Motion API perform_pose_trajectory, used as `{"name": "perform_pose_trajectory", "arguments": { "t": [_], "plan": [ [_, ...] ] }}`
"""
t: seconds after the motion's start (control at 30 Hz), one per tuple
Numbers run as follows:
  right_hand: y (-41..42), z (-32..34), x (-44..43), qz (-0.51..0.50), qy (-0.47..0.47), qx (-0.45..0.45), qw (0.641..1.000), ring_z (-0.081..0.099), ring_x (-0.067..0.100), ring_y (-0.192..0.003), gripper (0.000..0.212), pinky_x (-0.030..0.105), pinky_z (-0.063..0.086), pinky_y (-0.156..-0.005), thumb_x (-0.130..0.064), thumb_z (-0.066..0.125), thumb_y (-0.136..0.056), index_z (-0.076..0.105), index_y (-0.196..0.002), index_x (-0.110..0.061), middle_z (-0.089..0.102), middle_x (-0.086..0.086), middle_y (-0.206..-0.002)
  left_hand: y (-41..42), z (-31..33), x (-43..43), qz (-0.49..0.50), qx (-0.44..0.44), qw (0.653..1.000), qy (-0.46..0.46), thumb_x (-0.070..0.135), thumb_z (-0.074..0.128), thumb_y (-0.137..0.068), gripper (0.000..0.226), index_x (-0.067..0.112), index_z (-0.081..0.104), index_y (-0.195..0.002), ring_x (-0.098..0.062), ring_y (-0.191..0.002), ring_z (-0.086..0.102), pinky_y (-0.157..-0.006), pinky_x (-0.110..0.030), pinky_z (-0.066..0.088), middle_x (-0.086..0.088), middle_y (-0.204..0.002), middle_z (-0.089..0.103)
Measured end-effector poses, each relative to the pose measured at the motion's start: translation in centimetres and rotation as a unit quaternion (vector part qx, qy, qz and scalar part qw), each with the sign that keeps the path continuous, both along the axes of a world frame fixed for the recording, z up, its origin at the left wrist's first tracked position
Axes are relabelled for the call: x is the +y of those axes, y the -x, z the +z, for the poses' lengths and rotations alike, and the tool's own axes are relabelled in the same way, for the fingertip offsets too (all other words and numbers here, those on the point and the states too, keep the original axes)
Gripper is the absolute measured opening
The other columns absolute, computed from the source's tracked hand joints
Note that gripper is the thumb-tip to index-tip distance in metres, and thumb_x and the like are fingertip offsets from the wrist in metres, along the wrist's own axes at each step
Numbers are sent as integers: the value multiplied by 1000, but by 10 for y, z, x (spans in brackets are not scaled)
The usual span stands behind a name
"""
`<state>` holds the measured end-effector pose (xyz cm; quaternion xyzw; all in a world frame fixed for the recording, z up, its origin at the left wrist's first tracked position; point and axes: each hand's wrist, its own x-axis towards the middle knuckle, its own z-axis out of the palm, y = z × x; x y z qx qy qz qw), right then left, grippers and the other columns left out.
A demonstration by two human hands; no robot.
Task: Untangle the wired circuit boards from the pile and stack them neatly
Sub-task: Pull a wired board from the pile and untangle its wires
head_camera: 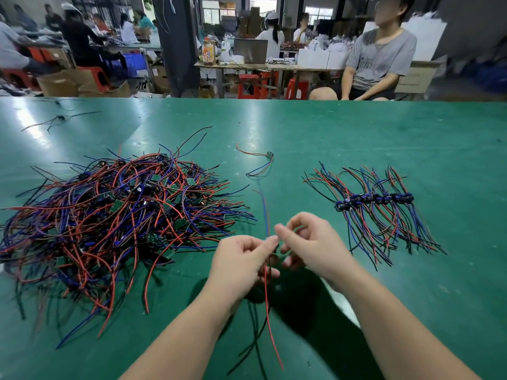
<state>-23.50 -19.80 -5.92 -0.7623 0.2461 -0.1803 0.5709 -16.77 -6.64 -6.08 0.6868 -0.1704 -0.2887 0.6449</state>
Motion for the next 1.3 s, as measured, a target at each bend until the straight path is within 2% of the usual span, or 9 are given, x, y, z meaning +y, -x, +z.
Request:
{"name": "perform_pose_trajectory", "arguments": {
  "t": [0.13,0.27,0.37,0.53,0.67,0.9,1.03,1.2,1.3],
  "plan": [
    [-1,8,12,29,10,-41,999,63,21,-53,12,31,54,-53,-15,77,-78,67,-76,-8,69,13,-64,-5,-7,1,-17,-55,998,4,19,52,-98,29,6,70,-79,-25,-65,64,-62,-36,53,-25,-88,69],
    [4,16,2,-24,94,-35,995,67,36,-64,21,42,57,-61,-20,86,-65,71,-75,-11,72,10,-67,-2,-4,-3,-59,-141,988,31,0,45,-97,46,37,70,-87,11,-73,61,-69,-8,47,23,-79,71],
    [1,20,-4,-27,143,-11,989,68,30,-63,16,44,58,-64,-21,85,-67,72,-72,-12,71,5,-63,0,-7,-4,-91,-206,974,28,-9,42,-93,51,34,60,-114,12,-103,58,-93,-9,40,27,-105,66],
    [-4,38,-40,-112,216,17,970,68,11,-55,6,32,57,-64,-18,77,-70,73,-70,-14,69,-2,-56,-1,-11,-3,-81,-150,985,17,0,39,-96,53,46,50,-121,-3,-58,63,-52,-17,47,21,-108,63],
    [-1,45,-92,-213,295,93,927,69,24,-63,16,29,54,-72,-20,70,-75,71,-62,-11,68,9,-56,-7,-8,0,-16,-178,984,-18,3,42,-94,45,34,57,-122,-9,-62,67,-58,-29,52,17,-104,65],
    [-1,0,-120,-219,336,218,889,49,24,-76,8,26,36,-67,-13,65,-83,66,-90,-13,65,8,-85,-50,13,30,219,-526,808,-152,3,58,-79,33,14,68,-109,-27,-105,55,-93,-31,36,-5,-113,64],
    [-3,0,-119,-201,361,279,867,52,27,-79,6,29,41,-66,-19,62,-86,66,-90,-19,65,9,-95,-65,16,46,322,-533,748,-230,8,64,-74,42,16,66,-116,-32,-118,44,-94,-44,33,-8,-130,55],
    [-6,12,-103,-204,404,318,833,53,28,-78,19,31,43,-66,-29,52,-91,64,-104,-23,50,4,-99,-79,31,69,461,-618,634,-56,6,57,-84,28,6,65,-111,-31,-105,50,-92,-31,31,-19,-111,60],
    [-5,13,-81,-195,402,257,857,56,28,-89,27,32,43,-70,-29,52,-90,61,-115,-25,53,4,-109,-89,34,83,467,-583,663,-57,10,49,-91,27,7,62,-114,-34,-98,51,-88,-36,34,-19,-103,62]
  ]
}}
